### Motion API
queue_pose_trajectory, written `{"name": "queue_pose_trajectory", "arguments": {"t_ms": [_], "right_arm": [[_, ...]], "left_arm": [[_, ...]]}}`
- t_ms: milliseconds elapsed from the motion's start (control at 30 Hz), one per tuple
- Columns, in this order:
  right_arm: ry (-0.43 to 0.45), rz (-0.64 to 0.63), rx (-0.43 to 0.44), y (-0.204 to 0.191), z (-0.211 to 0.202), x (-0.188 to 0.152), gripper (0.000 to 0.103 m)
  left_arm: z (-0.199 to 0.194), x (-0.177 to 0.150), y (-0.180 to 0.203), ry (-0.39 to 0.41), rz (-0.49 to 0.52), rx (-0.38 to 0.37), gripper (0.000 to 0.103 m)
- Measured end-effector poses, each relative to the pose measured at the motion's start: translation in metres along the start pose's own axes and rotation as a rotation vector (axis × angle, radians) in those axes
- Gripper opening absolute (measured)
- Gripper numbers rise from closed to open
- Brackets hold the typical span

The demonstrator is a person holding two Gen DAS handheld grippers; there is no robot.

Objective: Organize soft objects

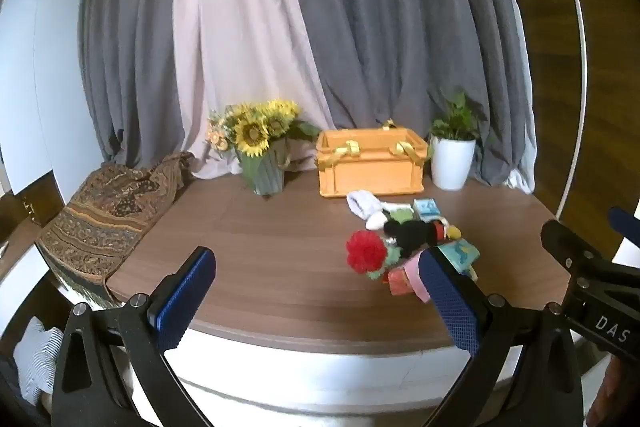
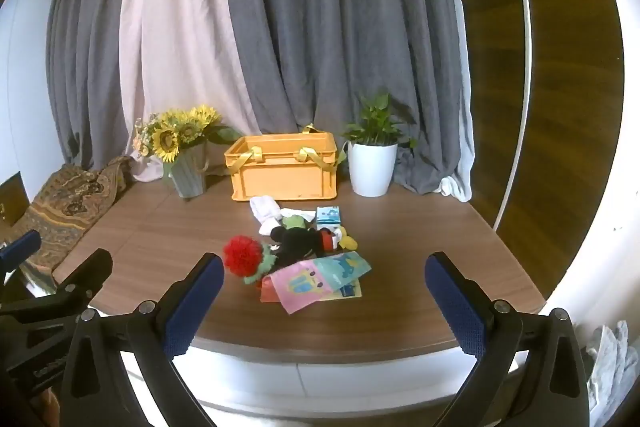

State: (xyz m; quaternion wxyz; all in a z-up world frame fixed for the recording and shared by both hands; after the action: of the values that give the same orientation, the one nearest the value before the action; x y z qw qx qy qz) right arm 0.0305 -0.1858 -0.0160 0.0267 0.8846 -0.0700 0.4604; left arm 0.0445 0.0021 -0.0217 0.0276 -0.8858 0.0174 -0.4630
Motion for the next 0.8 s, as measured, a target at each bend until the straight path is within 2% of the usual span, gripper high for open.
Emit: {"name": "queue_pose_trajectory", "arguments": {"t_ms": [100, 233, 467, 800], "right_arm": [[-0.006, 0.008, 0.004, -0.002, 0.0, -0.003, 0.102], [-0.004, 0.01, 0.001, 0.005, -0.001, -0.001, 0.102], [0.003, 0.038, -0.007, 0.012, -0.003, -0.002, 0.102], [0.004, 0.04, -0.009, 0.012, -0.001, -0.002, 0.102]], "left_arm": [[-0.002, 0.003, 0.001, 0.032, 0.012, 0.04, 0.103], [-0.006, 0.015, 0.002, 0.026, 0.011, 0.013, 0.103], [-0.016, 0.015, 0.0, 0.065, -0.011, 0.012, 0.103], [-0.013, 0.012, 0.003, 0.054, -0.01, 0.009, 0.103]]}}
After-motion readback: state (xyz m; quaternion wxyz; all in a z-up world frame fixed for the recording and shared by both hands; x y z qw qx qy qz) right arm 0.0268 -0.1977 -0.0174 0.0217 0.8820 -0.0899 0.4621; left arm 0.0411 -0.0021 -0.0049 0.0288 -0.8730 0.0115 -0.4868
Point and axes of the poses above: each gripper's, at about its wrist camera, not at the fingertips, and z roughly the way its jaws point, y to its right, x to its top, the point moved 5 cm from there along z, roughly the way its jaws point, and after that the axes turned 9 degrees about -y, right-handed, at the moved point
